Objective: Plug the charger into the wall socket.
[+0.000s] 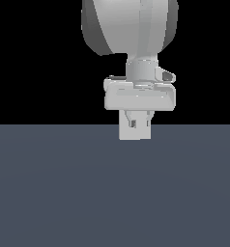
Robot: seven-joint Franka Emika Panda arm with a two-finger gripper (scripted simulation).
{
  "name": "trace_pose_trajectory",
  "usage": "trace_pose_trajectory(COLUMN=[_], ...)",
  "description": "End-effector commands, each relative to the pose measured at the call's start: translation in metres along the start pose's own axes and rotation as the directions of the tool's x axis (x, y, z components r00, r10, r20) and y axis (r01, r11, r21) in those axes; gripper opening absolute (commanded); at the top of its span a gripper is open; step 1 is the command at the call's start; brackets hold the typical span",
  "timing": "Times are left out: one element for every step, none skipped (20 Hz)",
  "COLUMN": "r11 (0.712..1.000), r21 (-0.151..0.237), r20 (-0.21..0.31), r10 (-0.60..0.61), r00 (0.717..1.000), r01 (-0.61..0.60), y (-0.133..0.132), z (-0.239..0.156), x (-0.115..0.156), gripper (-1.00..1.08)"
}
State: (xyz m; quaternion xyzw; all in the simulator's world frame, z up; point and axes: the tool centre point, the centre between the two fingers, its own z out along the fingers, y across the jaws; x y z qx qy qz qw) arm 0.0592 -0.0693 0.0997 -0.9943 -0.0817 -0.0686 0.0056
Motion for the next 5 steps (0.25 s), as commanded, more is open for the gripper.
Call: trace_pose_trajectory(r11=[1.000, 1.000, 1.000, 1.000, 1.000], r21=[0.000, 0.000, 0.000, 0.000, 0.000], r20=[0.000, 0.000, 0.000, 0.000, 0.000], r10=[0.000, 0.000, 0.000, 0.000, 0.000], r00=[1.000, 1.000, 1.000, 1.000, 1.000], r01=[0.000, 0.000, 0.000, 0.000, 0.000], y=[0.0003, 0.0003, 0.0004, 0.0004, 0.0004], z=[0.0004, 0.0006, 0.0007, 0.0007, 0.0007], x=[0.0046, 0.0056, 0.0063, 0.0067, 0.0068], gripper=[-1.00, -1.00, -1.00, -1.00, -1.00])
